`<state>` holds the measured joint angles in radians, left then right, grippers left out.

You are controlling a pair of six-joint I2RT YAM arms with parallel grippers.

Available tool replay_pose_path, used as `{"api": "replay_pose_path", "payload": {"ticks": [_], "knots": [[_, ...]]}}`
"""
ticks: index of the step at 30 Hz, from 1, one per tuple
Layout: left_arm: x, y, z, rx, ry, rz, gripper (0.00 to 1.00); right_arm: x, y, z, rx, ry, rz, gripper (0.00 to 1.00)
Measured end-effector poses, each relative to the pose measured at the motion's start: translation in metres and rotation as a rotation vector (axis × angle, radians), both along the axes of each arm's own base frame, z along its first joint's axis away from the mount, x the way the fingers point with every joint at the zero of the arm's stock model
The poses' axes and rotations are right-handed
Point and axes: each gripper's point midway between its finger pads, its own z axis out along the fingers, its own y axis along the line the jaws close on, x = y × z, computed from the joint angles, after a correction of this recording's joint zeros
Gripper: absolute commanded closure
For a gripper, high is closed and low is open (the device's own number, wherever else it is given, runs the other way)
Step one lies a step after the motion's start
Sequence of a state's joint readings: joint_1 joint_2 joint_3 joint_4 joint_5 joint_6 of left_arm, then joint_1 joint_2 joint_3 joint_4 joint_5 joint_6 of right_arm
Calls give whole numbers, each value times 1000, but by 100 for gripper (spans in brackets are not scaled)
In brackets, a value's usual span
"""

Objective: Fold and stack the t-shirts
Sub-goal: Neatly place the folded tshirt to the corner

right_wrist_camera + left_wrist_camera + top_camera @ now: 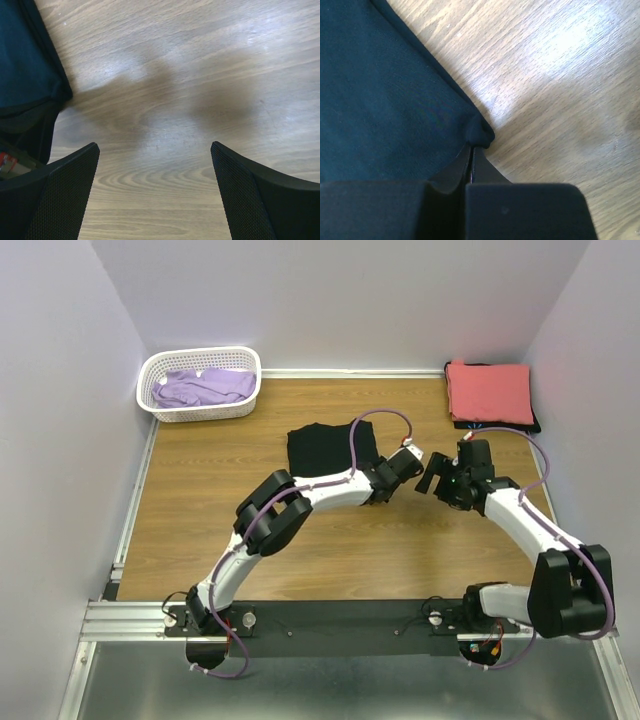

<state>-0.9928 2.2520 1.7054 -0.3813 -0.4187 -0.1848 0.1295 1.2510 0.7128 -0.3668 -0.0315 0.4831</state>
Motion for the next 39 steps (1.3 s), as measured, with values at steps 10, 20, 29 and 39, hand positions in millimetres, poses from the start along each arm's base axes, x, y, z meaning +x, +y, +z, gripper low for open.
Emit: {"api": "replay_pose_path", "payload": {"ticks": [10,20,29,39], "knots": [[-4,20,7,-46,23,8,100,17,32,-27,177,83,16,2],[-4,35,30,-133,29,43,100,64,70,-27,440,61,29,4],[-8,36,29,-159,47,54,100,108,111,-22,743,23,78,3],[1,40,68,-241,8,82,100,126,136,-22,826,15,104,3]]}}
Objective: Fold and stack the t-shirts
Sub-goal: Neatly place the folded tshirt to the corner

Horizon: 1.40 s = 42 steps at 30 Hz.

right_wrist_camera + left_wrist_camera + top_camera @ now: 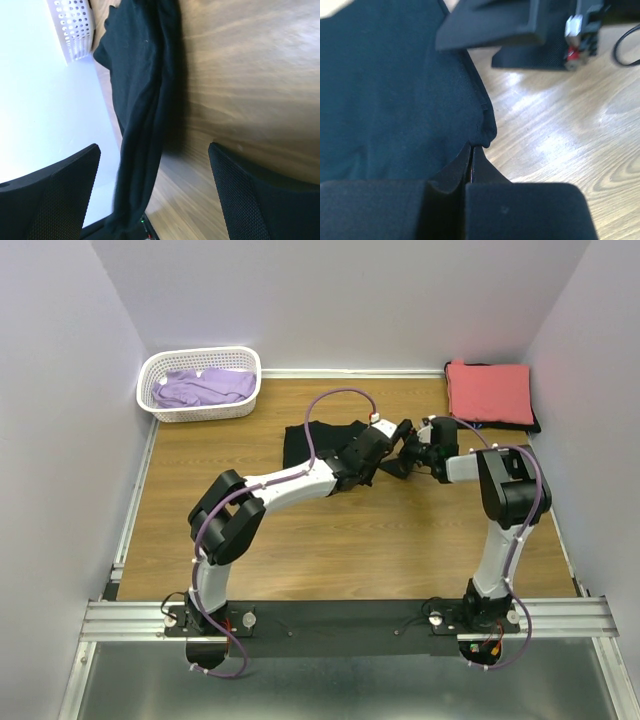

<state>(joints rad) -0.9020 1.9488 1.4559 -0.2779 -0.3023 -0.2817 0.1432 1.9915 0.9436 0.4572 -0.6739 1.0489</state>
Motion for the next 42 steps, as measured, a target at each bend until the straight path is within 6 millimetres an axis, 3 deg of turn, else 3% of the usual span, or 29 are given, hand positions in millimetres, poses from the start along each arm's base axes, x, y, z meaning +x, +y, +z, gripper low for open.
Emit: {"api": "replay_pose_path", "payload": {"ticks": [9,15,20,21,24,25,27,30,34,37,39,42], "knots": [[2,3,5,-13,-4,7,100,22,32,2,29,-25,58,7],[1,2,5,-20,0,7,100,24,60,-1,30,-34,112,17],[0,-1,4,-35,10,2,100,24,72,-6,18,-21,135,40],[-1,-1,4,-38,11,0,100,23,74,-8,15,-19,141,51],[-3,0,-1,-38,21,0,100,22,73,-19,-11,4,137,69],[-4,0,-3,-38,24,0,98,20,72,-23,-16,19,136,82],[-4,0,-4,-38,28,2,91,18,70,-28,-39,22,142,99],[-5,0,-5,-43,34,5,78,17,68,-32,-68,12,154,100],[-7,3,-4,-49,40,-1,52,19,65,-31,-122,-28,176,100],[-9,13,5,-77,42,3,43,23,64,-31,-184,-54,201,99],[-5,33,17,-106,42,28,39,29,61,-30,-246,-86,217,100],[14,81,47,-169,11,119,28,40,52,-28,-350,-128,235,100]]}}
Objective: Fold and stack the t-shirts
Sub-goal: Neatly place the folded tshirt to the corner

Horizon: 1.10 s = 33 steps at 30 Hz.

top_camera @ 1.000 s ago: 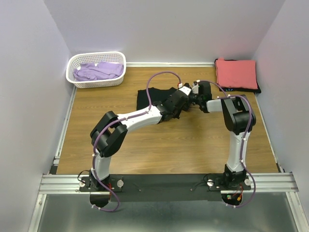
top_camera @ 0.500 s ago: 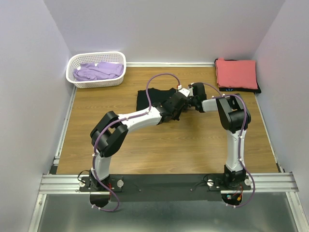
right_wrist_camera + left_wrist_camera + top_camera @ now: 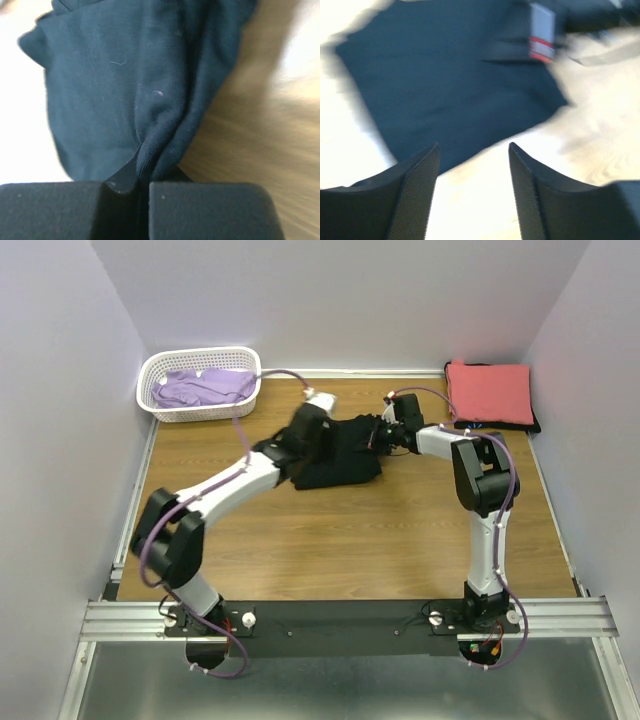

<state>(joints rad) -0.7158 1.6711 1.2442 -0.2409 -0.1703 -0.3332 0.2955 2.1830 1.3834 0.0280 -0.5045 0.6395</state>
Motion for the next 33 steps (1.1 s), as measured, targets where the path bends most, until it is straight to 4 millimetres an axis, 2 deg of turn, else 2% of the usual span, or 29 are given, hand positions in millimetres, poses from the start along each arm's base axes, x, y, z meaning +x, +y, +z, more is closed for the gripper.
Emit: {"api": "replay_pose_path", "payload": {"ticks": [1,2,3,4,7,9,11,15,18,23,29,33], "knots": [[4,10,7,-13,-7,23,23,5,-5,0,-52,-22,9,99],[17,38,25,-41,-38,87,23,10,-10,2,-101,-49,17,100],[24,57,36,-61,-55,129,6,13,-14,2,-131,-63,23,100],[28,74,44,-73,-70,162,4,17,-19,3,-174,-82,29,99],[35,128,67,-97,-122,263,2,26,-36,5,-312,-129,50,99],[35,153,76,-111,-156,315,2,33,-49,8,-408,-158,59,99],[27,170,72,-117,-164,352,2,41,-68,12,-535,-195,73,99],[17,189,41,-103,-106,405,2,60,-102,28,-749,-267,106,100],[15,192,24,-85,-59,419,2,78,-127,39,-880,-309,110,99],[15,193,21,-83,-52,428,2,103,-172,44,-1064,-323,106,100],[15,194,19,-88,-47,441,2,124,-208,44,-1181,-320,94,100],[-6,200,-5,-75,-8,449,2,135,-226,51,-1236,-323,87,100]]}}
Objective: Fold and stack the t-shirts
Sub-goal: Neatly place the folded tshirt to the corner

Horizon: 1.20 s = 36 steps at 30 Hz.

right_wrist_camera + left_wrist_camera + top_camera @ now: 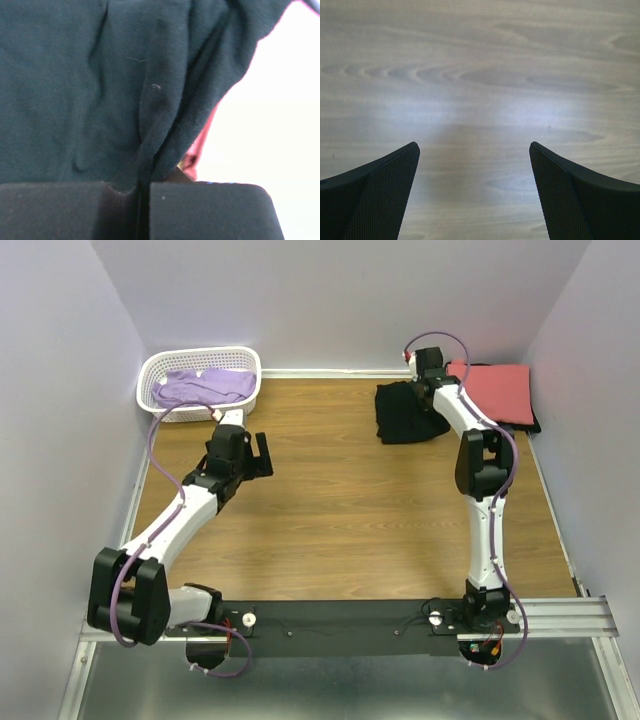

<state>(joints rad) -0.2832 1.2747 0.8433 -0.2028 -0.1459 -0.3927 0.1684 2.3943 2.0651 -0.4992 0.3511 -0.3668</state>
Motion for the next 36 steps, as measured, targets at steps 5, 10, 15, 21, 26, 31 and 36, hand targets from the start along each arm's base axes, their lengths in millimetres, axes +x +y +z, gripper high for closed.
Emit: {"api": "replay_pose_path", "payload": {"ticks": [5,10,15,21,26,31,36], "knots": [[-20,7,-10,-8,13,20,2,17,-14,26,-49,-56,-3,100],[-16,9,-6,-16,-15,48,2,30,-21,49,-79,-113,-8,99],[-13,11,-18,-5,14,67,2,37,-25,61,-96,-141,-5,99],[-12,13,-25,9,33,82,2,41,-28,69,-109,-155,3,99],[-12,13,-34,17,57,82,2,43,-35,75,-117,-167,-4,100],[-12,13,-44,27,88,81,2,43,-42,75,-127,-163,-6,99],[-10,12,-52,35,113,80,2,42,-54,76,-132,-161,-20,100]]}}
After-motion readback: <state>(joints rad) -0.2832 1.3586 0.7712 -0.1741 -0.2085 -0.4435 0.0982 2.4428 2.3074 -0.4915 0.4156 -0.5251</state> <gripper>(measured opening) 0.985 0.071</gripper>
